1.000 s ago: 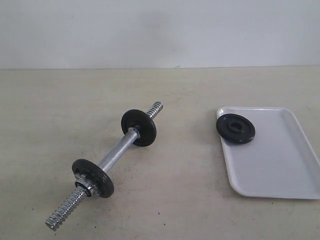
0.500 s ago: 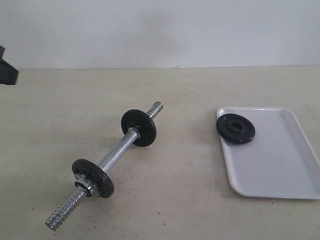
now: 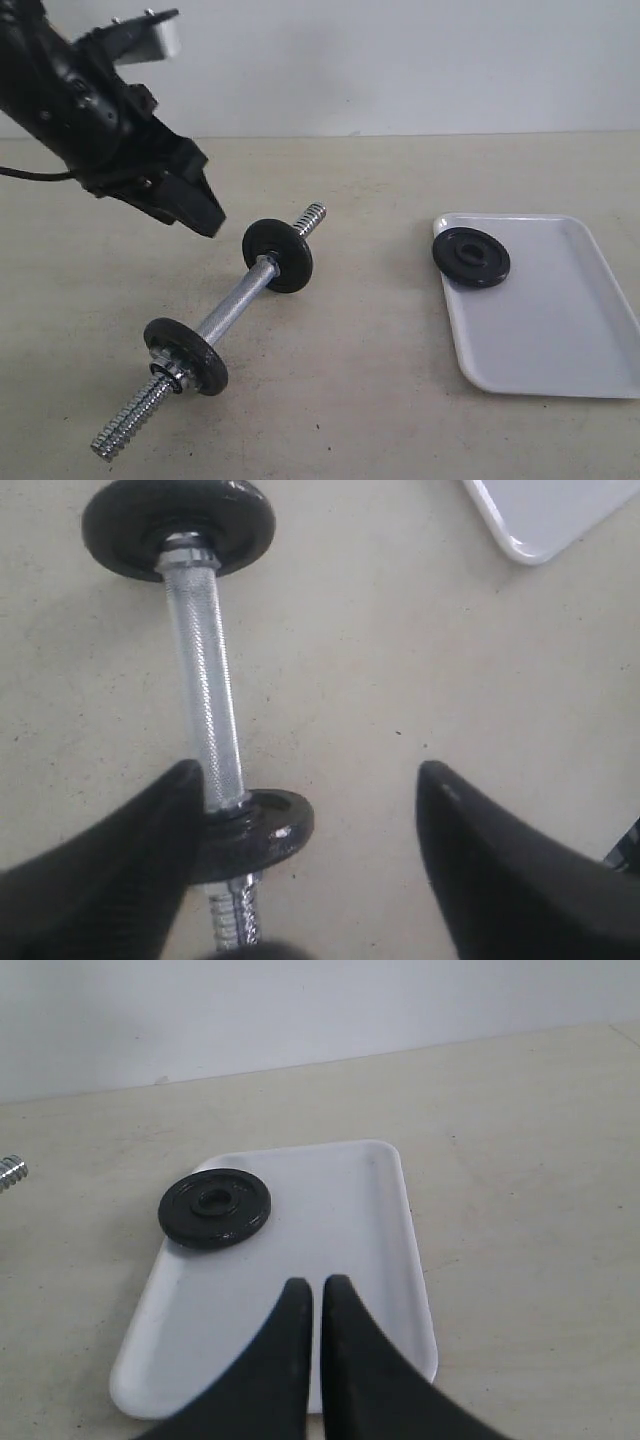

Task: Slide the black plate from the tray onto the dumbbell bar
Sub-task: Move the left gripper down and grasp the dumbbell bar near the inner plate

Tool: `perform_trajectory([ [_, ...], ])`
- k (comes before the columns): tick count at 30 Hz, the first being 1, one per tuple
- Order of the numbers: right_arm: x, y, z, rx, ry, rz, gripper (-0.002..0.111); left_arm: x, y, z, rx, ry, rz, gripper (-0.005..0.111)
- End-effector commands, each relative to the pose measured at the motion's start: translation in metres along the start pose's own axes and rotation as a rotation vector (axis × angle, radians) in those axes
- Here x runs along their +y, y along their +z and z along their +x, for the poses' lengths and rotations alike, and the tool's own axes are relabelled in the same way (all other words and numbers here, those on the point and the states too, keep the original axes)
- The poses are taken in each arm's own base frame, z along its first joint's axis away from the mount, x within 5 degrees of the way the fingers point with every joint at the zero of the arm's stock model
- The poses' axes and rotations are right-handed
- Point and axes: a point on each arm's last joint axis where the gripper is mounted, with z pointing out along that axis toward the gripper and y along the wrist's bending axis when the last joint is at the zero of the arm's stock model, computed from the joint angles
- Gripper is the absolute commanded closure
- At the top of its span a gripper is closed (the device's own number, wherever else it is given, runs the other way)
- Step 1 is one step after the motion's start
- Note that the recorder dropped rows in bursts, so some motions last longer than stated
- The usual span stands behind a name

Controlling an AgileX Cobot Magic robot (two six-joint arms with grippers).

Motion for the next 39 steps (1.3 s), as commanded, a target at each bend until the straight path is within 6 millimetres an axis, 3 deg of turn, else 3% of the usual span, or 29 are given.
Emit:
perform_trajectory([
  [1,0.000,0.000,0.000,-0.004,0.000,0.001,0.109,-0.004,0.034,-0.012,0.036,0.046,-0.004,0.031],
  [21,0.000,0.000,0.000,-0.004,0.000,0.001,0.109,0.041,0.140,-0.015,0.105,0.029,-0.137,0.029],
  [32,0.000,0.000,0.000,-0.004,0.000,0.001,0.109,0.049,0.162,-0.013,0.106,0.013,-0.149,0.030],
  [36,0.000,0.000,0.000,-0.004,0.000,0.001,0.109,0.050,0.165,-0.014,0.081,-0.003,-0.148,0.041],
  [39,0.000,0.000,0.000,-0.004,0.000,0.001,0.109,0.051,0.169,-0.013,0.088,-0.009,-0.145,0.058],
])
